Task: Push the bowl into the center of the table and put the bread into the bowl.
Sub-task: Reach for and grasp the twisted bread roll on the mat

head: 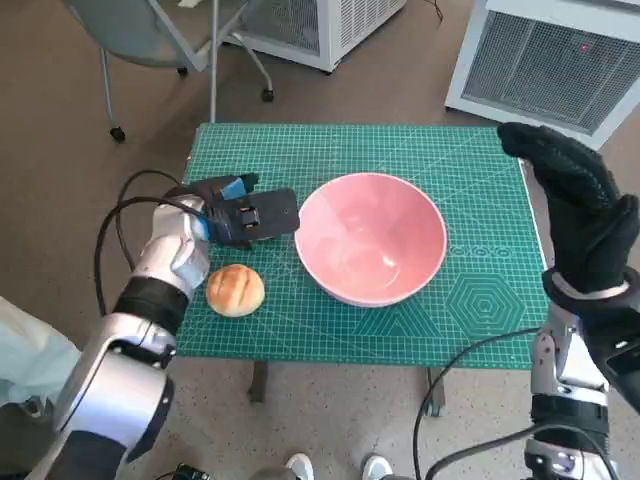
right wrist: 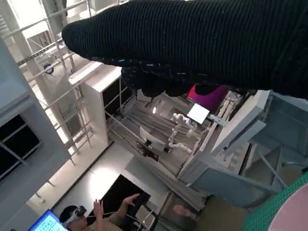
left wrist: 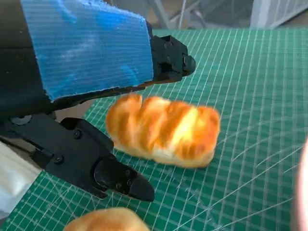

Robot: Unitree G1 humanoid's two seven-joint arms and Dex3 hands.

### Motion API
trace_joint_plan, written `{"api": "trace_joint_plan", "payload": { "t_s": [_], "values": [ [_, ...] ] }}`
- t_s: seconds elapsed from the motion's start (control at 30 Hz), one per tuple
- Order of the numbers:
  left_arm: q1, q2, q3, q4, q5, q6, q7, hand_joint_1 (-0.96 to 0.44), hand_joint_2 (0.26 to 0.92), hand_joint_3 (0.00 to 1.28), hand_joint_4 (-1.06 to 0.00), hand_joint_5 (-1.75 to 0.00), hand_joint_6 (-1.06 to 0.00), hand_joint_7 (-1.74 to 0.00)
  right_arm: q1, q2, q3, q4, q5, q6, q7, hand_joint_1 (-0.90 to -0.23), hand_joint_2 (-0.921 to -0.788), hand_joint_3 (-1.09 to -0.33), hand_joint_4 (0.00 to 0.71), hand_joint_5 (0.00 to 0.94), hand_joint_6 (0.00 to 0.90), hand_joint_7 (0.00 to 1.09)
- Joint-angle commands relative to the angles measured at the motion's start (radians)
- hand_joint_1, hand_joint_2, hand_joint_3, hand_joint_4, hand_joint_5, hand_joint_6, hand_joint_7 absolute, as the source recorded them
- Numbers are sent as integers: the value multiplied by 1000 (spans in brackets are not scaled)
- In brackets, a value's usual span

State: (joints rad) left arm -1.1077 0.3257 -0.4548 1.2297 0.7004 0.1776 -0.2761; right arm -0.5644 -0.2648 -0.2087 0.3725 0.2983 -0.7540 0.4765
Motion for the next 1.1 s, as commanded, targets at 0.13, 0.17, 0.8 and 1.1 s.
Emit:
{"api": "trace_joint_plan", "payload": {
  "t_s": [0.13,0.17,0.8,1.1],
  "values": [
    [-28,-28,-20,79,-3,-20,43,-280,703,3,-65,-10,-173,-6,36,-2,7,-11,-21,13,-17,-656,-921,-660,120,2,-1,455],
    [-27,-30,-17,84,-6,-21,53,-272,704,3,-70,-12,-177,-8,36,-2,8,-12,-21,14,-18,-656,-921,-660,120,2,-1,454],
    [41,-5,-39,93,-5,-202,396,29,796,277,-643,-1386,-747,-804,51,-8,15,-39,-11,31,-17,-665,-921,-661,116,0,-1,454],
    [23,10,-4,75,-43,-225,416,2,895,96,-675,-1341,-725,-898,50,-10,17,-33,-9,35,-12,-665,-921,-664,115,0,-1,443]
  ]
}}
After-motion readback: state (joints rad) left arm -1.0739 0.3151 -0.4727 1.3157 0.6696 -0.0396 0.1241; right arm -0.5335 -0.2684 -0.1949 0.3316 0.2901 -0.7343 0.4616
